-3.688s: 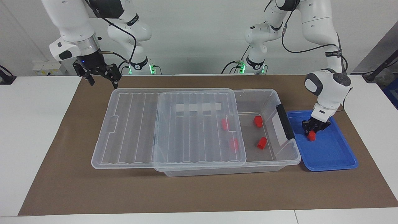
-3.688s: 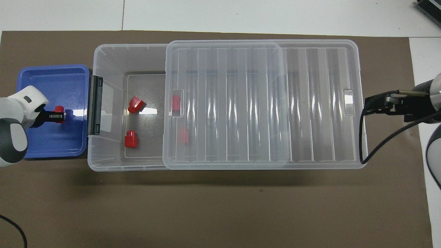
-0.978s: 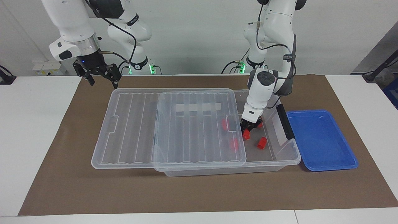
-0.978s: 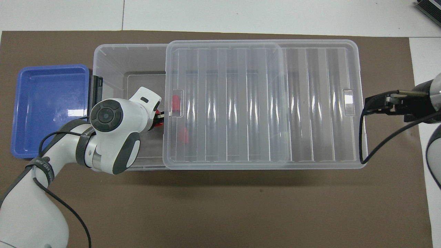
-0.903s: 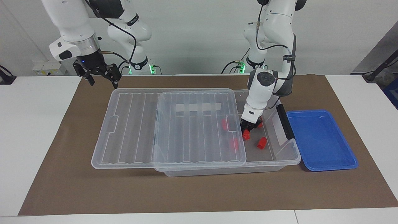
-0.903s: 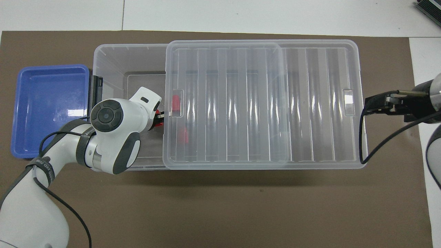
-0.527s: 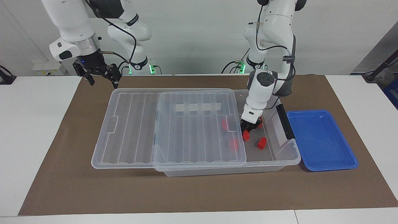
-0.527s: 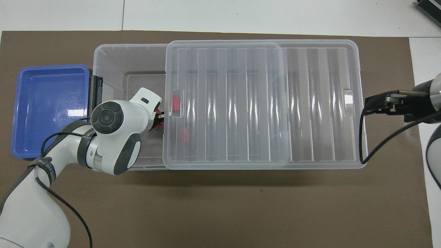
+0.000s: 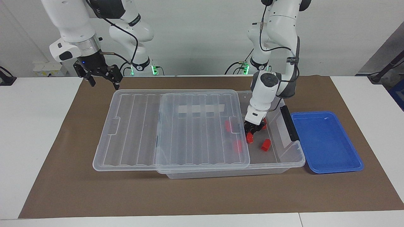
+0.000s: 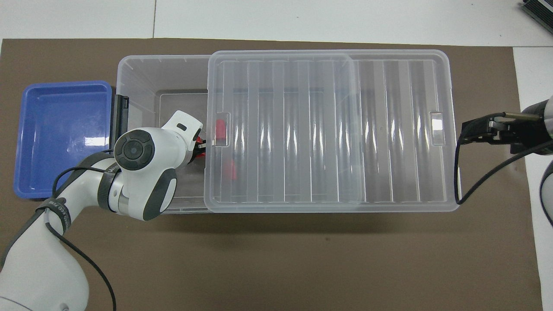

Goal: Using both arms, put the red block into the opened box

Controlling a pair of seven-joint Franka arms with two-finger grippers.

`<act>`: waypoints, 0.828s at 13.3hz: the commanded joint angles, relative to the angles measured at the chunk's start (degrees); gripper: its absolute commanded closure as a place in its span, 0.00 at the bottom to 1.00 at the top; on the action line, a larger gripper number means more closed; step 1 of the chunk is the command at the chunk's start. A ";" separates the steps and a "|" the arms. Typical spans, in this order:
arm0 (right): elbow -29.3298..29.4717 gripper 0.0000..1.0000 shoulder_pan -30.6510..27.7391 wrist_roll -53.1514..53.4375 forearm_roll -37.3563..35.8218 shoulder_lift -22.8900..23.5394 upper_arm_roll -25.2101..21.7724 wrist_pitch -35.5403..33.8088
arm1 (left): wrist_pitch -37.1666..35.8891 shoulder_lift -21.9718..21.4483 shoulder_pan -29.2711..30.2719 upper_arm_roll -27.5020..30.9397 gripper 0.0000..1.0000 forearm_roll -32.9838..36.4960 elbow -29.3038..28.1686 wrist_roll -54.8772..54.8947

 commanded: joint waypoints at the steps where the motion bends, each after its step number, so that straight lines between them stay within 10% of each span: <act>1: -1.31 0.00 -2.13 -0.71 0.82 -0.28 0.24 1.46 | 1.50 0.12 -0.81 0.83 0.26 1.11 -1.02 0.13; 8: -11.58 0.05 -4.69 -0.71 0.73 -0.63 0.07 17.79 | -15.42 -4.18 -0.37 0.83 0.25 1.11 6.34 0.65; 11: -13.00 0.28 -6.35 -2.36 0.73 0.60 0.07 20.27 | -28.61 -7.61 -0.02 1.01 0.25 1.11 12.93 0.83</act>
